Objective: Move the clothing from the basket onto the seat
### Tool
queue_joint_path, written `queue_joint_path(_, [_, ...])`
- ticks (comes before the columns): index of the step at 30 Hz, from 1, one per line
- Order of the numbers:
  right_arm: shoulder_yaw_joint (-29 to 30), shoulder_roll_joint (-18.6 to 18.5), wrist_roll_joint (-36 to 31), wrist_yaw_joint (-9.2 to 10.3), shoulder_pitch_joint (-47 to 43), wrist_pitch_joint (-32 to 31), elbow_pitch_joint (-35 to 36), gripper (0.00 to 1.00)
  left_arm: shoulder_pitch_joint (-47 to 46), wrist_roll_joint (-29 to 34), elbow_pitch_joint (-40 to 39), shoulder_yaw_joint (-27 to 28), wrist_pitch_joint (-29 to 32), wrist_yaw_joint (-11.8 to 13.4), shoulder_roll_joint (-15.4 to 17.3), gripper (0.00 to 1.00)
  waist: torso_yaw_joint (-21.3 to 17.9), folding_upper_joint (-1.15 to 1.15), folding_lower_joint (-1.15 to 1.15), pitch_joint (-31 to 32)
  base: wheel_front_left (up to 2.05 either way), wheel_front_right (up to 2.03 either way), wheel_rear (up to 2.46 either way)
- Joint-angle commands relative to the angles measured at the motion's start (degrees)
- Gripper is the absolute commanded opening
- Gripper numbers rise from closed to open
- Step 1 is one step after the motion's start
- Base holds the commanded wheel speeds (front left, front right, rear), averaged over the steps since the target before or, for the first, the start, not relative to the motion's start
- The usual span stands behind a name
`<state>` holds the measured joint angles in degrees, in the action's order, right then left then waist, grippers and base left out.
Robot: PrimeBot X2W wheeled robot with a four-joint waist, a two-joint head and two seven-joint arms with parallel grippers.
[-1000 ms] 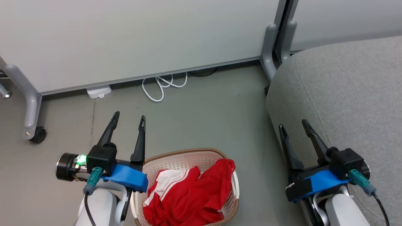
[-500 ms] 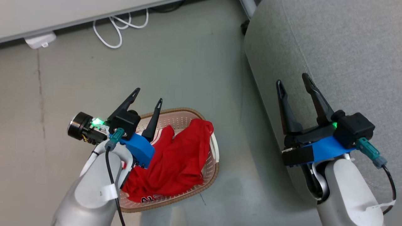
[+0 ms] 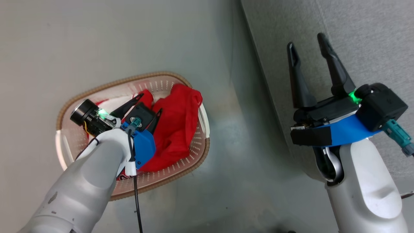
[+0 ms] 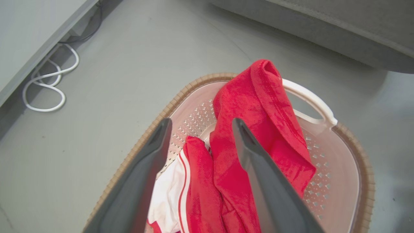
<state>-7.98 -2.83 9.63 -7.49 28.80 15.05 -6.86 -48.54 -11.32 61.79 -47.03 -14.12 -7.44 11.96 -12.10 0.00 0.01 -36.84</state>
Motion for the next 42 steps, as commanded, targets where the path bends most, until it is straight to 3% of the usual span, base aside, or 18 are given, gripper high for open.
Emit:
queue_joint_path(1, [-0.1,-0.1,0.2,0.0,1.2,0.2,0.5,1.0,-1.5,-0.7,1.0,-1.5,0.6,0.0,0.2,1.0,-0.9,0.0,-0.01,-3.1,0.0,0.0,0.0])
queue_joint_path(10, [-0.4,-0.1,0.6,0.0,3.1,0.2,3.0,1.0,-5.4,-6.1,6.6,-16.3,9.4,0.0,1.2,1.0,-1.5,0.0,-0.01,-8.6,0.0,0.0,0.0])
queue_joint_path(14, [0.0,-0.1,0.5,0.0,3.4,0.2,4.0,1.0,-6.9,-9.1,7.7,-20.4,14.3,0.0,2.0,1.0,-1.5,0.0,-0.01,-10.6,0.0,0.0,0.0])
queue_joint_path(19, [0.4,-0.1,0.6,0.0,4.0,0.2,5.4,1.0,-8.4,-12.5,7.7,-23.3,18.5,0.0,2.7,1.0,-1.6,0.0,-0.01,-13.3,0.0,0.0,0.0])
queue_joint_path(32, [0.6,-0.1,0.0,0.0,5.1,0.2,8.0,1.0,-11.7,-16.1,7.6,-25.8,20.1,0.0,2.7,1.0,-1.6,0.0,-0.01,-19.0,0.0,0.0,0.0])
queue_joint_path(33, [0.6,-0.1,-0.1,0.0,5.1,0.2,8.1,1.0,-11.8,-16.1,7.7,-25.9,20.4,0.0,2.6,0.93,-1.6,0.0,-0.01,-19.1,0.0,0.0,0.0])
queue_joint_path(34, [0.6,-0.1,-0.2,0.0,5.2,0.2,8.1,1.0,-12.0,-15.6,7.6,-26.0,20.2,0.0,2.5,0.33,-1.6,0.0,-0.01,-19.2,0.0,0.0,0.0])
queue_joint_path(35, [0.6,-0.1,-0.3,0.0,5.2,0.2,8.1,1.0,-11.9,-15.4,7.5,-26.1,20.0,0.0,2.4,0.0,-1.5,0.0,-0.01,-19.2,0.0,0.0,0.0])
queue_joint_path(42, [1.0,-0.1,-1.2,0.0,5.0,0.2,7.4,1.0,-11.6,-16.3,7.1,-26.3,19.0,0.0,1.1,0.0,-0.3,0.0,-0.01,-18.2,0.0,0.0,0.0])
